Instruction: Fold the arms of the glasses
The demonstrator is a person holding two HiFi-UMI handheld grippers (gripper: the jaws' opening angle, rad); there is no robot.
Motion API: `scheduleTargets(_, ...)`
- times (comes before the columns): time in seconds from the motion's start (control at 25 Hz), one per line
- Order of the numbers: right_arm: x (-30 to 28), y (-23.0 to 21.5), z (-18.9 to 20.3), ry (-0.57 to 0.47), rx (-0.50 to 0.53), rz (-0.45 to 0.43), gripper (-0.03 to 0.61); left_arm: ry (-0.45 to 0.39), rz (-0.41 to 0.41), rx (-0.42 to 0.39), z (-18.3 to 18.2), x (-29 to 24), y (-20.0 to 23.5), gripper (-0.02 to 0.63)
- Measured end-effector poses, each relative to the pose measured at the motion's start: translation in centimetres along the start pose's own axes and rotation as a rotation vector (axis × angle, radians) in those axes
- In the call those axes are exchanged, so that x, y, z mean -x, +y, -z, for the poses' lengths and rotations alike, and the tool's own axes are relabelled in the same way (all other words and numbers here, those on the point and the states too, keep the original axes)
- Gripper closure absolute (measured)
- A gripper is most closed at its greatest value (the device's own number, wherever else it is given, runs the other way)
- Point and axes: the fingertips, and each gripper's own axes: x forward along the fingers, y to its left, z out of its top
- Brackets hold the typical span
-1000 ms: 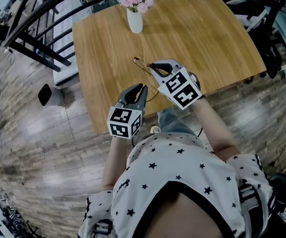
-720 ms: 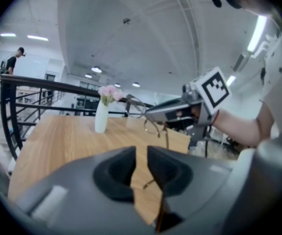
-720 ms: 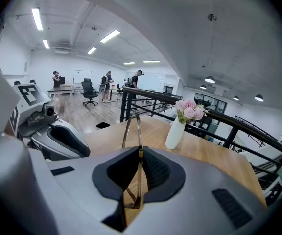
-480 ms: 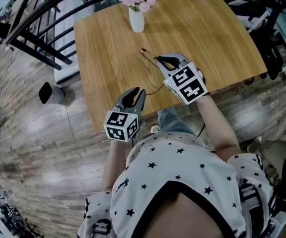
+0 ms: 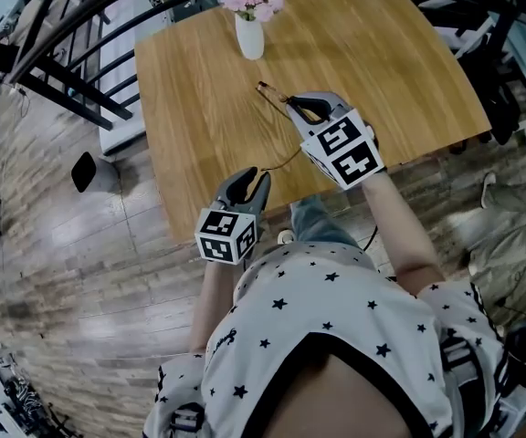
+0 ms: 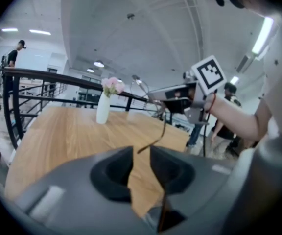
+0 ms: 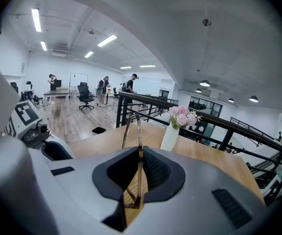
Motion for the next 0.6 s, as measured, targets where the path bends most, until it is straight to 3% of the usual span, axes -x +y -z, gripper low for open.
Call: scheduleTargets(0.6, 0.0, 0.7, -0.1, -0.001, 0.006, -0.017, 0.557, -0.002, -0.032, 0.019, 0.0, -0.2, 1.1, 0.515)
